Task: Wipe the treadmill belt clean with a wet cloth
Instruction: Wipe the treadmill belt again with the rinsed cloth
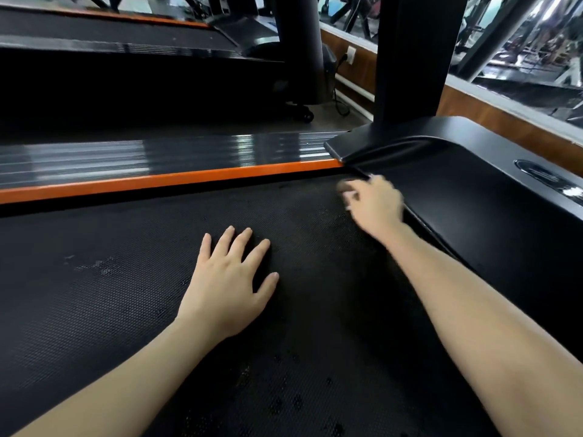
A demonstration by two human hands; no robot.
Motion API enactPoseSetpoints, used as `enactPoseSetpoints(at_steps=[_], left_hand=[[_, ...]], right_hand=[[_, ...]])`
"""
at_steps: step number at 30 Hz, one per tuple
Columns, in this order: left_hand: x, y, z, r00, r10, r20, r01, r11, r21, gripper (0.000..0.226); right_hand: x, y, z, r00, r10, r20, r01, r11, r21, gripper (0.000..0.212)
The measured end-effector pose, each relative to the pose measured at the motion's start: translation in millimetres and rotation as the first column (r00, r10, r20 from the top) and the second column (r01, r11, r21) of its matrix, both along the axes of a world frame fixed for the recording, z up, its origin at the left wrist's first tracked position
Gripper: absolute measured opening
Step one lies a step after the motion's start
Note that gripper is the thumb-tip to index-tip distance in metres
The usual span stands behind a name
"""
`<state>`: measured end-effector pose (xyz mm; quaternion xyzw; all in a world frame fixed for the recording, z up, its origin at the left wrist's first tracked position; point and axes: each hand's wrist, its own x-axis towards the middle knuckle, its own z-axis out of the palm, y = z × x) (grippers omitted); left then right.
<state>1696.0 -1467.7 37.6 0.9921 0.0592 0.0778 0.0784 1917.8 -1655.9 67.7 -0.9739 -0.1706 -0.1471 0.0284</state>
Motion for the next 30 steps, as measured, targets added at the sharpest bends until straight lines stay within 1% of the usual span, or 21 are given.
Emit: enactPoseSetpoints(at_steps=[1, 2, 4, 5, 6, 7, 8, 10, 11, 12, 13, 15, 16, 17, 18, 19, 21, 23, 25, 26, 30], left_hand=[[0, -1, -1, 1.0, 0.002, 0.008, -0.002, 1.0, 0.0, 0.079], [1, -1, -1, 1.0, 0.005, 0.015, -0.005, 1.0, 0.0, 0.077], [2, -2, -2, 1.0, 0.004, 0.006, -0.004, 1.0, 0.014, 0.076], [3, -3, -3, 1.0, 0.003, 0.005, -0.004, 1.0, 0.024, 0.075], [3, -2, -3, 1.0, 0.002, 0.009, -0.002, 0.999, 0.032, 0.074], [4, -2, -4, 1.0, -0.002, 0.009, 0.001, 0.999, 0.037, 0.072], [4, -1, -5, 1.0, -0.003, 0.005, 0.003, 0.999, 0.041, 0.071], [3, 1, -6, 1.0, -0.004, -0.001, 0.005, 0.999, 0.04, 0.069], [2, 1, -6, 1.0, -0.006, 0.001, 0.006, 0.999, 0.042, 0.067], [2, 1, -6, 1.0, -0.007, 0.01, 0.007, 0.999, 0.051, 0.066], [2, 1, -6, 1.0, -0.008, 0.024, 0.006, 0.998, 0.063, 0.064], [3, 0, -7, 0.999, -0.003, 0.053, -0.001, 0.997, 0.079, 0.061], [3, 0, -8, 0.998, 0.0, 0.061, -0.005, 0.997, 0.083, 0.06], [4, 0, -8, 0.998, 0.003, 0.067, -0.009, 0.996, 0.087, 0.06], [5, -1, -8, 0.998, 0.003, 0.07, -0.009, 0.996, 0.089, 0.06], [5, -2, -8, 0.997, 0.001, 0.072, -0.008, 0.996, 0.092, 0.06], [5, -2, -9, 0.998, -0.002, 0.069, -0.005, 0.995, 0.096, 0.06], [5, -1, -9, 0.998, 0.005, 0.069, -0.011, 0.996, 0.092, 0.06], [5, 0, -9, 0.998, 0.004, 0.063, -0.009, 0.997, 0.078, 0.06], [5, 0, -9, 0.998, 0.004, 0.06, -0.009, 0.997, 0.075, 0.06], [5, 2, -11, 0.999, 0.003, 0.048, -0.005, 0.998, 0.056, 0.062]], right_hand=[[12, -11, 1, 0.989, -0.146, 0.016, 0.146, 0.989, -0.023, 0.033], [20, -12, 0, 0.971, -0.237, 0.025, 0.237, 0.971, -0.026, 0.035], [27, 8, -4, 0.953, -0.302, 0.017, 0.301, 0.953, 0.019, 0.035], [26, 24, -5, 0.955, -0.295, 0.001, 0.295, 0.954, 0.058, 0.035], [21, 42, -4, 0.968, -0.249, -0.016, 0.25, 0.964, 0.095, 0.036], [14, 60, -4, 0.986, -0.162, -0.025, 0.164, 0.98, 0.113, 0.036], [4, 75, -6, 0.999, -0.04, -0.017, 0.042, 0.994, 0.104, 0.035], [-19, 90, -11, 0.978, 0.209, 0.003, -0.209, 0.975, 0.076, 0.034], [-21, 88, -11, 0.961, 0.277, 0.016, -0.278, 0.959, 0.061, 0.034], [-14, 80, -8, 0.958, 0.286, 0.033, -0.287, 0.957, 0.039, 0.035], [-2, 69, -5, 0.974, 0.222, 0.044, -0.222, 0.975, 0.004, 0.035], [22, 43, 0, 0.998, -0.04, 0.047, 0.041, 0.999, -0.012, 0.035], [29, 35, 1, 0.988, -0.155, 0.026, 0.154, 0.988, 0.029, 0.035], [32, 34, 0, 0.976, -0.218, 0.005, 0.217, 0.973, 0.072, 0.036], [32, 40, -1, 0.973, -0.231, -0.003, 0.23, 0.968, 0.1, 0.036], [27, 51, -5, 0.978, -0.207, -0.008, 0.206, 0.972, 0.11, 0.036], [12, 69, -10, 0.996, -0.084, 0.011, 0.083, 0.991, 0.104, 0.036], [0, 74, -13, 0.997, 0.058, 0.049, -0.06, 0.997, 0.053, 0.037], [2, 64, -12, 0.986, 0.157, 0.049, -0.156, 0.988, -0.024, 0.039], [6, 58, -9, 0.986, 0.162, 0.03, -0.161, 0.986, -0.045, 0.04], [10, 60, -3, 0.998, 0.006, -0.061, -0.006, 1.0, -0.002, 0.052]])
